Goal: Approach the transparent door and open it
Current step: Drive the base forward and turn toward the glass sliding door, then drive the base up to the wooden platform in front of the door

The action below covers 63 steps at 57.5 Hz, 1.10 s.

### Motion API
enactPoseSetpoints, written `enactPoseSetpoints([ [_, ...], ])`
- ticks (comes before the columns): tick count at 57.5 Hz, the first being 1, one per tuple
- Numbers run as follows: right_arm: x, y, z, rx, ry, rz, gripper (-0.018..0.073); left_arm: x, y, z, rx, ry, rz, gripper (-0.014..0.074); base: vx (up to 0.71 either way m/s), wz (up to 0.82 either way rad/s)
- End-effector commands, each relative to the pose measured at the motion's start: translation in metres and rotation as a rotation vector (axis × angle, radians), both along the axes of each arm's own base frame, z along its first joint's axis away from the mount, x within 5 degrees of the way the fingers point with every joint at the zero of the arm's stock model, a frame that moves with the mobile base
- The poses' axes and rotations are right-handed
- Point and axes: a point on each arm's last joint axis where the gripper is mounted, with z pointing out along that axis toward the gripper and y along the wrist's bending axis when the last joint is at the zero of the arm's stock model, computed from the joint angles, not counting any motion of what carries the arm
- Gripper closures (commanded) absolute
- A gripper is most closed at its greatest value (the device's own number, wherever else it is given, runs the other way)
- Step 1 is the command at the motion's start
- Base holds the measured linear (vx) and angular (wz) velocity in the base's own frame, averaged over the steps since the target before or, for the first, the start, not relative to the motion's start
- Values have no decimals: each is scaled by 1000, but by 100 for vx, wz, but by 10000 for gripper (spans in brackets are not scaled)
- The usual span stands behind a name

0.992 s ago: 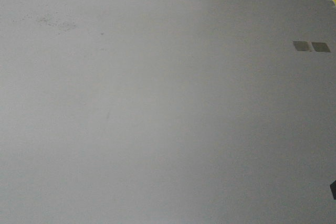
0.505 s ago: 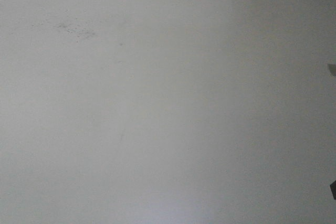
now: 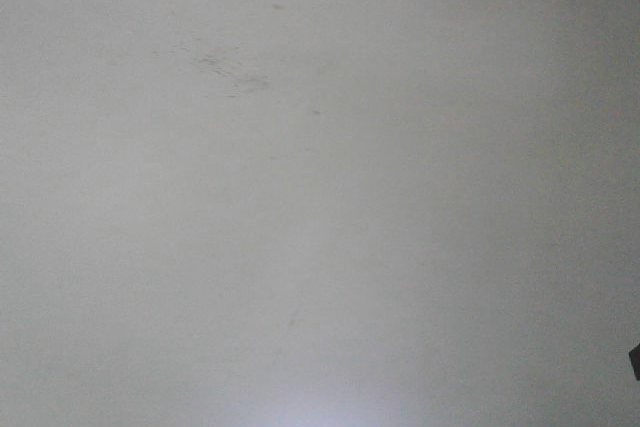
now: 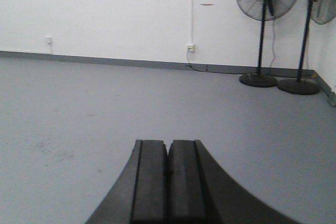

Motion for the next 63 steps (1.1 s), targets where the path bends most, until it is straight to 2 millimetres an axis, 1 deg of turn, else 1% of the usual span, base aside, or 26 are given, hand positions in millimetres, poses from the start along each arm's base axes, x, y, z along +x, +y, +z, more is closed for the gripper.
enactPoseSetpoints([
  [1, -1, 0, 6, -20, -87, -3, 565, 0, 0, 2, -6, -69, -5, 603, 48, 52],
  [63, -1, 0, 6, -20, -87, -3, 565, 0, 0, 2, -6, -69, -5, 603, 49, 54],
])
